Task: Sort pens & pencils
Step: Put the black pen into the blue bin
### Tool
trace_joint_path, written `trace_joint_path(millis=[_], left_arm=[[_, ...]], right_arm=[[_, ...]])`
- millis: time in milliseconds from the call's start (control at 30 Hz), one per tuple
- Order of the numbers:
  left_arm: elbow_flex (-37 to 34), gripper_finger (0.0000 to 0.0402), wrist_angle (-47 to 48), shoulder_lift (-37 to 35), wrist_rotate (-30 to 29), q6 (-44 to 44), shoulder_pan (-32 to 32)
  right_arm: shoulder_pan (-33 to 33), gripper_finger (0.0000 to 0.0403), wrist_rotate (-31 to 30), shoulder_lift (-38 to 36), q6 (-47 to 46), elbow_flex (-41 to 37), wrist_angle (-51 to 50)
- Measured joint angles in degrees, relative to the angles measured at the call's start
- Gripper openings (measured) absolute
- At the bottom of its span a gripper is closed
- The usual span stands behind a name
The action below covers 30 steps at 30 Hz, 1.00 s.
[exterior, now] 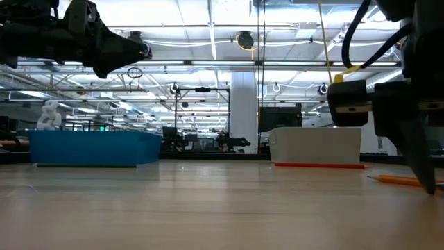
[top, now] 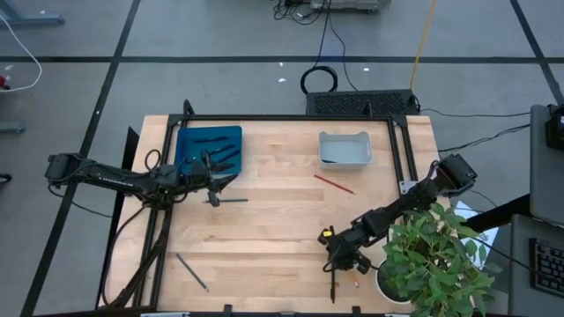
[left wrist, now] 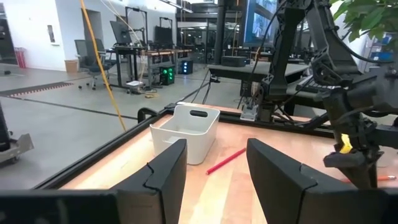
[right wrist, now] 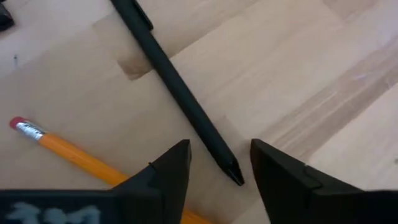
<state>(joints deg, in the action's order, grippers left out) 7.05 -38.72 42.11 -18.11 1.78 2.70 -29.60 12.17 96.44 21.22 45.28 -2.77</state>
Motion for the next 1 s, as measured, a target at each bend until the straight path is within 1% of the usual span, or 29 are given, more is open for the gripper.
trace_joint_path(millis=[67,233,300,400,533,600,667,1000], left_arm=[[0.0,0.0173,0.0,0.0,-0.06,0.0,0.0],[0.0,0.0172,0.0,0.0,-0.06,-0.01,0.0],[0.0,0.0173,0.0,0.0,-0.06,0.0,0.0],[0.0,0.0172,0.0,0.0,-0.06,0.0,0.0],[0.0,0.0173,0.0,0.0,-0.04,-0.02,0.0],[0.0,0.0172,0.0,0.0,-0.06,-0.02,0.0],[0.0,0.0173,0.0,0.0,-0.04,-0.02,0.0],[0.0,0.0172,-0.04,0.0,-0.04,-0.02,0.0]], right_arm=[[-0.01,0.0126,0.29,0.0,0.31,0.0,-0.23],[0.04,0.0043,0.51,0.02,0.62,-0.02,-0.34],[0.29,0.0019,0.64,0.02,0.64,-0.02,-0.32],[0.72,0.0016,0.64,0.04,0.69,-0.03,-0.3],[1.52,0.0036,0.21,0.11,0.66,-0.13,-0.45],[2.19,0.0031,-2.05,0.13,0.58,-0.13,-0.22],[3.29,0.0015,-4.48,0.13,0.57,-0.13,0.25],[9.6,0.0013,-6.15,0.26,-0.86,-0.24,5.72]])
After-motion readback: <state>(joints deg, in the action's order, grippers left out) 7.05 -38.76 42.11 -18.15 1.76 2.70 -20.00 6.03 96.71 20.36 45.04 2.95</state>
